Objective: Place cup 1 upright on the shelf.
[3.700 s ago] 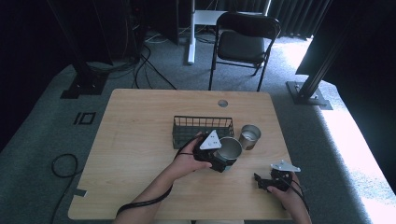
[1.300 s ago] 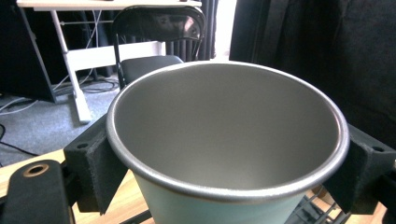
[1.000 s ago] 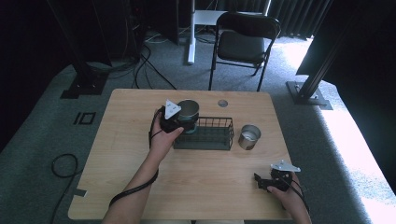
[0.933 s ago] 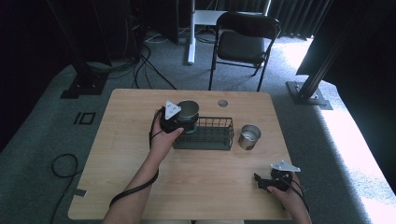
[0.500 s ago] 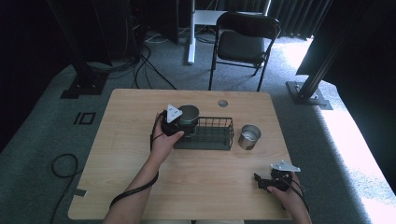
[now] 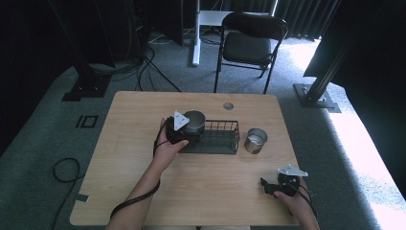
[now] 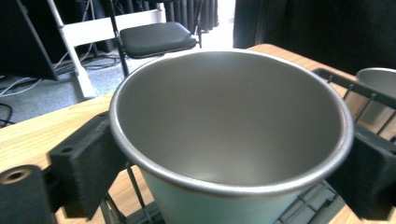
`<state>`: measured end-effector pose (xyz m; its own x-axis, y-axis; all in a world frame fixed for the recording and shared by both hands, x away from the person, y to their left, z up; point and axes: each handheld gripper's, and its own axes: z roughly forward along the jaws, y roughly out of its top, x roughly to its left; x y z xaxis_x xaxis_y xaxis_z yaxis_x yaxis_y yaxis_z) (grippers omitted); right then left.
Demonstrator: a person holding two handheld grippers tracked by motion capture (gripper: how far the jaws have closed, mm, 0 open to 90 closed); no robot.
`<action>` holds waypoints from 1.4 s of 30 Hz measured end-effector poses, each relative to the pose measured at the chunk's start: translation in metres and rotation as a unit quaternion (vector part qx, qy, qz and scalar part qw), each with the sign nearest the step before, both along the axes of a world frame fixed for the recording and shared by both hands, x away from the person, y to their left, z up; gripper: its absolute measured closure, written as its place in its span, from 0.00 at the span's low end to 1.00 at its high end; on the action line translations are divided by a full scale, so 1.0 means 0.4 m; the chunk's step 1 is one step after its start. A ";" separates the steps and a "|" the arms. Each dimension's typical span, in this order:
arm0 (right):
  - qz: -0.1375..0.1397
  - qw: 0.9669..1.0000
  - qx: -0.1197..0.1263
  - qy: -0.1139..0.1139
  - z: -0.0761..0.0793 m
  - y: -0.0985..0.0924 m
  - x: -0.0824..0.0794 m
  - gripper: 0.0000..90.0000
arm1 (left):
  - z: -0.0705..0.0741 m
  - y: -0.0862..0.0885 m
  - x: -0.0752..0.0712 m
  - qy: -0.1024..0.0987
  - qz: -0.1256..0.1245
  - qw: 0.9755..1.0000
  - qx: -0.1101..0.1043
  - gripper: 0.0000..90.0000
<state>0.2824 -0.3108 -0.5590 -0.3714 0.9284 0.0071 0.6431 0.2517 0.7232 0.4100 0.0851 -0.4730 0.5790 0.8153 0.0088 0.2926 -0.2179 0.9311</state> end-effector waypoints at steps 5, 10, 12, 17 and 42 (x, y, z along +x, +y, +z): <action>0.000 1.000 0.000 0.000 0.000 0.000 0.000 0.12 | 0.003 0.018 -0.012 0.004 -0.010 1.000 0.008 0.03; 0.000 1.000 0.000 0.000 0.000 0.000 0.000 0.12 | 0.000 0.042 -0.025 0.006 -0.005 1.000 0.005 0.03; 0.000 1.000 0.000 0.000 0.000 0.000 0.000 0.12 | 0.001 0.052 -0.030 0.011 -0.006 1.000 0.000 0.03; 0.000 1.000 0.000 0.000 0.000 0.000 0.000 0.12 | 0.005 0.077 -0.042 0.013 -0.009 1.000 0.003 0.03; 0.000 1.000 0.000 0.000 0.000 0.000 0.000 0.12 | -0.010 0.175 -0.097 0.028 -0.008 1.000 0.011 0.03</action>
